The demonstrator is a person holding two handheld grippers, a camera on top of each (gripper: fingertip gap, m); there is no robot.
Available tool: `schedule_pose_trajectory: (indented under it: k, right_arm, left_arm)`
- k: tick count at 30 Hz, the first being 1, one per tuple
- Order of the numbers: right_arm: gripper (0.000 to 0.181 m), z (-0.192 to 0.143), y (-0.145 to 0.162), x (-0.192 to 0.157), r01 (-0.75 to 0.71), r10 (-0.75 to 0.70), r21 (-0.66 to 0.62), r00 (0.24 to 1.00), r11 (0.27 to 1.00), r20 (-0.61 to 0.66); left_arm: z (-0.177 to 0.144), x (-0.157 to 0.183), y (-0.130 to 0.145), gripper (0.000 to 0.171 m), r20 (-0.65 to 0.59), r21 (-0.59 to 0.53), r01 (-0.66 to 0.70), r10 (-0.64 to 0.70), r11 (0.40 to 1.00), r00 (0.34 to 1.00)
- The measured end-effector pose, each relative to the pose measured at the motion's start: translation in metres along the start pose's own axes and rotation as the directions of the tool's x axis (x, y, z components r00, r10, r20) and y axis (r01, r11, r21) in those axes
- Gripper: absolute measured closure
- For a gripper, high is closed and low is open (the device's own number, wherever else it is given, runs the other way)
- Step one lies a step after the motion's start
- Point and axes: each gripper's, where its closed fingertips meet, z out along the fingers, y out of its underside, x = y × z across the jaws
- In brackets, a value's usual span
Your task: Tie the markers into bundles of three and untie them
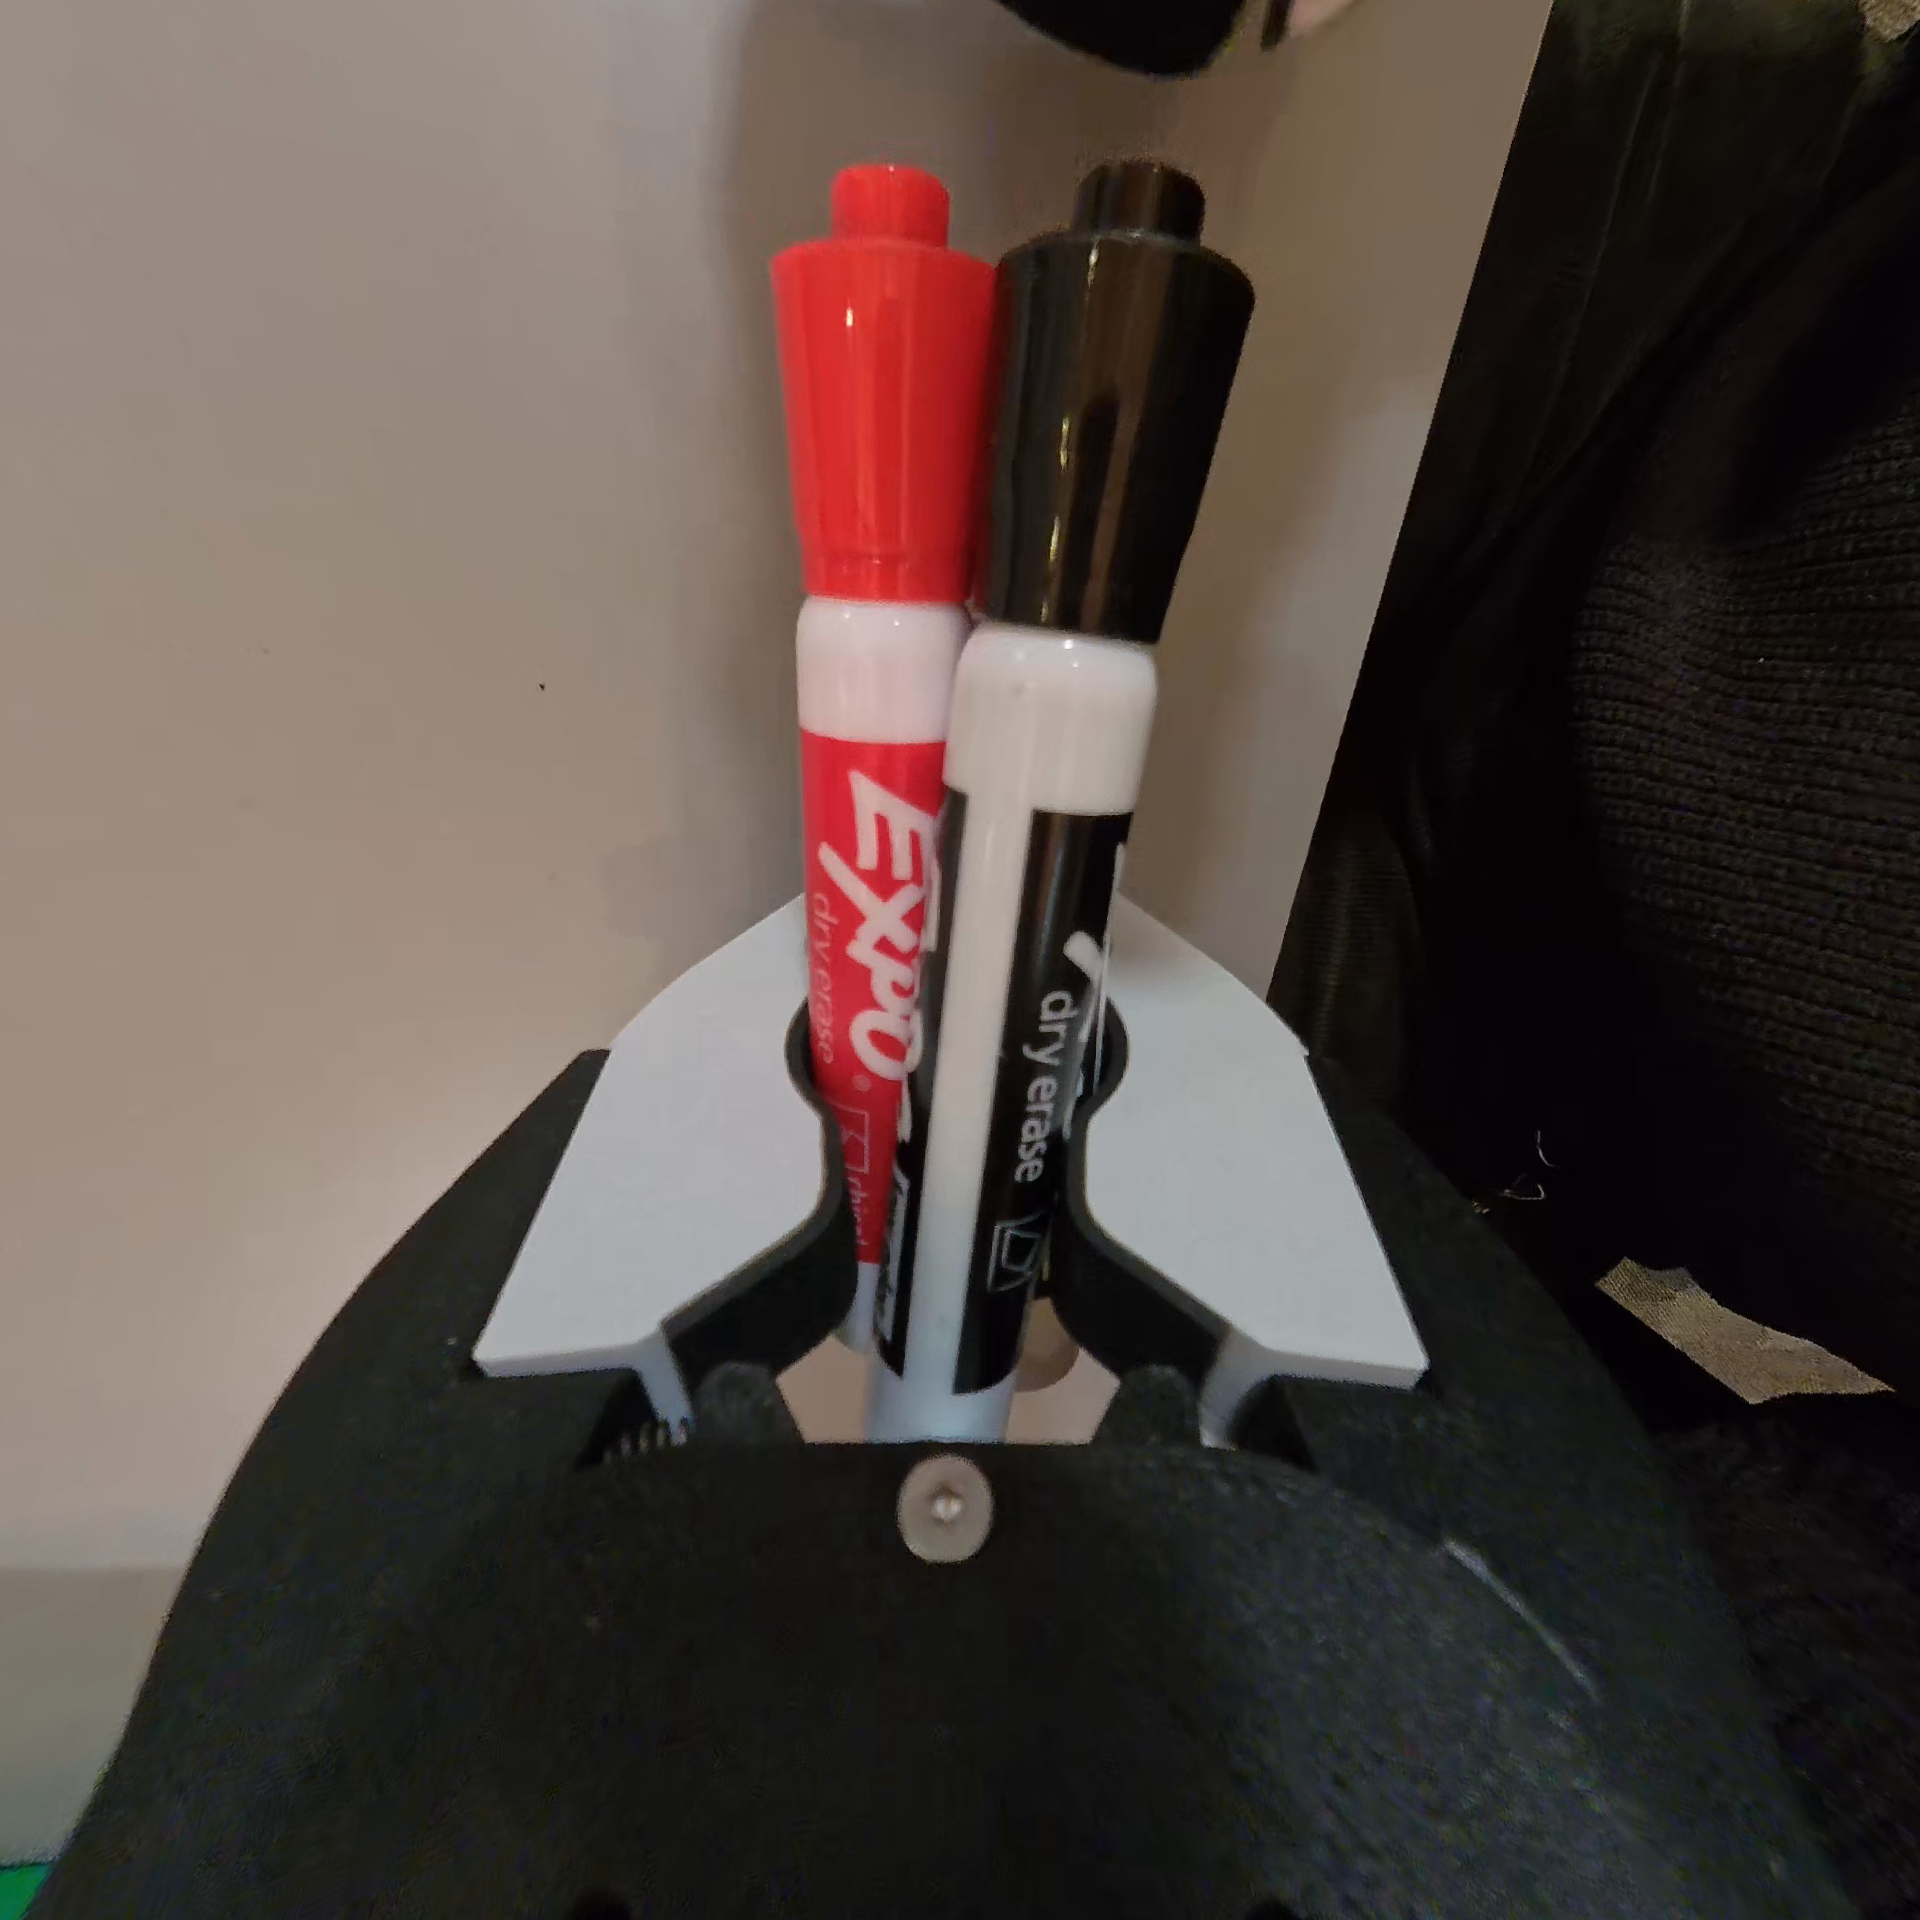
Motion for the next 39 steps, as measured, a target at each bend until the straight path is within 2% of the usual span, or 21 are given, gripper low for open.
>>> schedule_pose_trajectory:
  k: [9,23,39]
  right_arm:
    - [0.127,0.007,-0.024,-0.022,-0.119,0.096,0.16,0.985,0.98,0.142]
    - [0.124,0.026,-0.037,-0.039,-0.228,0.169,0.242,0.955,0.943,0.242]
    - [0.13,0.031,-0.031,-0.04,-0.216,0.168,0.199,0.958,0.956,0.232]
  left_arm:
    - [-0.008,0.004,-0.005,0.128,-0.018,0.055,-0.005,0.006,0.998,1.0]
    - [-0.008,0.014,-0.014,0.128,-0.051,0.076,-0.032,0.036,0.997,0.998]
    - [0.006,0.024,-0.019,0.129,-0.086,0.027,-0.025,0.028,0.999,0.996]
